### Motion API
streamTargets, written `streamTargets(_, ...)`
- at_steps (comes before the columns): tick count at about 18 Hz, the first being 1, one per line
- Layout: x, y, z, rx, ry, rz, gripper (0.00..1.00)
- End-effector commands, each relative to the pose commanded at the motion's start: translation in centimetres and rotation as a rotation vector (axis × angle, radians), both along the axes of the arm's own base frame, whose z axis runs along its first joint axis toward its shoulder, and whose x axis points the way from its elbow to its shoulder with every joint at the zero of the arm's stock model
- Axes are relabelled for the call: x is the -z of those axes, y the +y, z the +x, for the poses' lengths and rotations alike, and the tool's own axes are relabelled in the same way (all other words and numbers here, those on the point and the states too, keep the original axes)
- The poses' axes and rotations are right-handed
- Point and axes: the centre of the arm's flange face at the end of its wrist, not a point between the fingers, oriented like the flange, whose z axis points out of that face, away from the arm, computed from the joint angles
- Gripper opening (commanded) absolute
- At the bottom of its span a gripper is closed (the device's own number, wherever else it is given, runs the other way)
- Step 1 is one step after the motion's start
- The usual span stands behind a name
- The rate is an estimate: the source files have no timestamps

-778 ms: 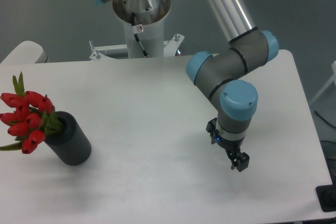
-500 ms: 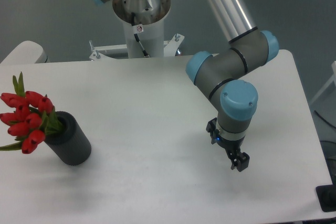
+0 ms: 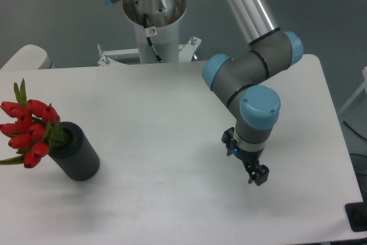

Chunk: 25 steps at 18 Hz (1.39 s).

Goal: Pick up the flowers from the vase

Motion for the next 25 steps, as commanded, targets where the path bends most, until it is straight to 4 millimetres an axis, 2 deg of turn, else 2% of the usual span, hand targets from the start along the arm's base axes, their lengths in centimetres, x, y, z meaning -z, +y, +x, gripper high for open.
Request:
streamTargets(5,-0.8,-0.7,4.7,0.011,-0.134,0.144,1.00)
streamTargets(8,-0.4,-1.2,8.6,0.028,-0.223,0.208,1.00)
streamTargets(12,-0.5,-1.0,10.5,-0.005,-0.375,0.356,1.00)
streamTargets(15,-1.3,-1.1,13.1,-0.062,-0.519,0.468,1.00)
streamTargets(18,-2.7,-1.4,15.5,-0.050,-0.571,0.536,1.00)
streamTargets(21,-4.5,-0.5,18.1,-0.011,-0.580,0.553,1.00)
streamTargets(25,-4.8,1.3,21.2,0.012,-0.621,0.533,1.00)
